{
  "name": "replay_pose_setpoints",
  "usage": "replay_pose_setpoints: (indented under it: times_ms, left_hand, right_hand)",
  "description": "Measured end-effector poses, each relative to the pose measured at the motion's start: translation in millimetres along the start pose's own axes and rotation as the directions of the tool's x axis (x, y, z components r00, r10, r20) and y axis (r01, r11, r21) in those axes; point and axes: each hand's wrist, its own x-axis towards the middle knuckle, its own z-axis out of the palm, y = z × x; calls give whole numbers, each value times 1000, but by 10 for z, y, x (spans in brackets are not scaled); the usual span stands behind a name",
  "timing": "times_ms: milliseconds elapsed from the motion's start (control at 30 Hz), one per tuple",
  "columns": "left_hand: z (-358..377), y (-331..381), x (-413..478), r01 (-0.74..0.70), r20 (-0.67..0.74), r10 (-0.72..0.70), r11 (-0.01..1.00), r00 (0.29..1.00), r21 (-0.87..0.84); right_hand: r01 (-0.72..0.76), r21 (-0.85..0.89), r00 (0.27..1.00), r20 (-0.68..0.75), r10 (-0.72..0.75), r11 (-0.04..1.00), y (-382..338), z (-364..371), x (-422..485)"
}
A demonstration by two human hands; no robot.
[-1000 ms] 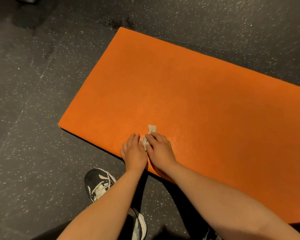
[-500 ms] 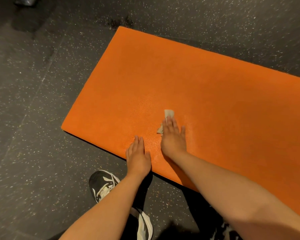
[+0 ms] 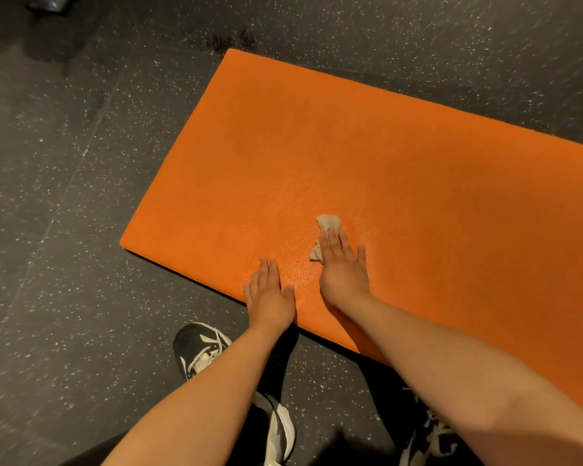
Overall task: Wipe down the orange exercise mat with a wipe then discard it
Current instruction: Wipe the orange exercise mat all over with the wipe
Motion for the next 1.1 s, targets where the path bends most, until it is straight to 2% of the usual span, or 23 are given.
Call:
replay_pose_setpoints:
  times_ms: [67, 167, 267, 333, 400, 467, 500, 567, 633, 700, 767, 833, 900, 967, 1033, 1100]
  left_hand:
    - [8, 56, -19, 25, -15, -25, 999, 1000, 22]
    - [26, 102, -27, 37, -36, -37, 999, 999, 10]
    - [33, 114, -18, 45, -67, -43, 999, 997, 23]
    - [35, 122, -10, 47, -87, -41, 997, 995, 57]
    - [42, 149, -10, 45, -113, -37, 996, 993, 72]
    - [41, 190, 8, 42, -148, -30, 996, 989, 83]
    - [37, 206, 28, 38, -168, -22, 995, 986, 93]
    - [11, 224, 100, 22, -203, -1, 994, 979, 102]
    - [-16, 244, 192, 8, -204, 9, 997, 979, 79]
    - [-24, 262, 270, 17, -173, -12, 999, 985, 27]
    - [-5, 270, 309, 33, -159, -31, 999, 987, 10]
    - [13, 254, 319, 31, -159, -29, 999, 987, 8]
    - [23, 212, 312, 19, -159, -17, 1000, 987, 10]
    - [35, 184, 311, 11, -169, -12, 1000, 986, -5]
    - [41, 192, 327, 22, -179, -32, 998, 983, -59]
    - [37, 214, 345, 55, -181, -86, 984, 980, -169]
  right_hand:
    - [16, 38, 1000, 25, -16, 999, -104, 32, -73]
    - [236, 35, 965, 107, -238, 971, -272, 184, -261]
    - [355, -35, 929, 128, -348, 934, -152, 233, -272]
    - [337, -75, 940, 81, -331, 938, 13, 188, -149]
    - [156, -52, 988, -7, -157, 986, 169, 82, -10]
    - [-24, -4, 998, -52, 24, 1000, 233, -12, 88]
    - [-60, 10, 997, -50, 60, 998, 204, -22, 91]
    - [-23, 43, 999, -29, 24, 999, 55, 26, 33]
    - [124, 38, 992, 35, -125, 992, -122, 117, -54]
    - [287, 5, 952, 110, -286, 958, -192, 168, -77]
    - [396, -63, 914, 123, -387, 916, -109, 114, 38]
    - [371, -121, 927, 98, -361, 921, 2, 24, 216]
    - [168, -93, 985, 44, -164, 981, 43, -77, 405]
    - [39, -23, 999, 19, -39, 999, -25, -153, 528]
    - [129, 18, 990, 51, -129, 992, -145, -132, 535]
    - [340, 18, 933, 123, -339, 940, -236, -28, 452]
